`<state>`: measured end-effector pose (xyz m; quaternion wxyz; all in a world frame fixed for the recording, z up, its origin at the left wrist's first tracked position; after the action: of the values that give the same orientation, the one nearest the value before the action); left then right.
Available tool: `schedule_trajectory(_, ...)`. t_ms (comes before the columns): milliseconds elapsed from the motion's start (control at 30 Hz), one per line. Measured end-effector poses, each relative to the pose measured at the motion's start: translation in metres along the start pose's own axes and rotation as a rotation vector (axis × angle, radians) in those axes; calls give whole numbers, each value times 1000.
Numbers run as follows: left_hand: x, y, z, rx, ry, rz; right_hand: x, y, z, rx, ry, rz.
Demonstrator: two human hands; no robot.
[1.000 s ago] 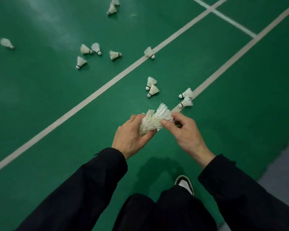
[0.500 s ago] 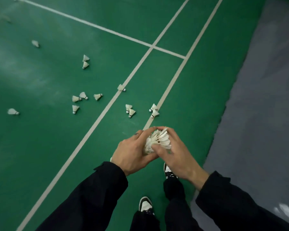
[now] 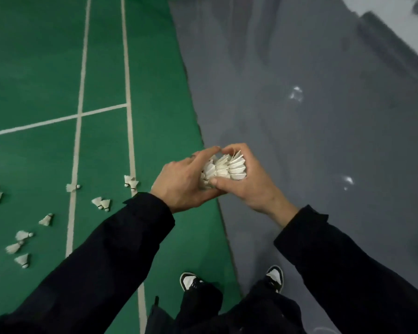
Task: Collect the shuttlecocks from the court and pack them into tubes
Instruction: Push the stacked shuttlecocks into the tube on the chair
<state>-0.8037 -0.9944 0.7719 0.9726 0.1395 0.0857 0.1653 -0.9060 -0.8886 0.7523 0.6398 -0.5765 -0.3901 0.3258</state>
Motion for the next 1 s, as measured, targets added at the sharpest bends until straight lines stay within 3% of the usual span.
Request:
schedule_trajectory(400, -127, 318, -144, 164, -226, -402, 180, 50, 314, -156, 469, -171)
schedule_trajectory(1000, -274, 626, -259, 263, -570, -1156, 324, 61, 559, -293, 1175, -204)
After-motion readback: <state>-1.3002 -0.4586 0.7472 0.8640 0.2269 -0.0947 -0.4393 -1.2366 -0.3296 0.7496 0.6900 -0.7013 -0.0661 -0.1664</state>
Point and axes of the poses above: each hand's wrist, its own x-axis away from the middle knuckle, its own z-axis out of the back of the hand, y = z × x, the point moved 7 cm from there along -x, towards the middle knuckle, and after that the axes turned 6 degrees about -x, right-handed, at the moved point
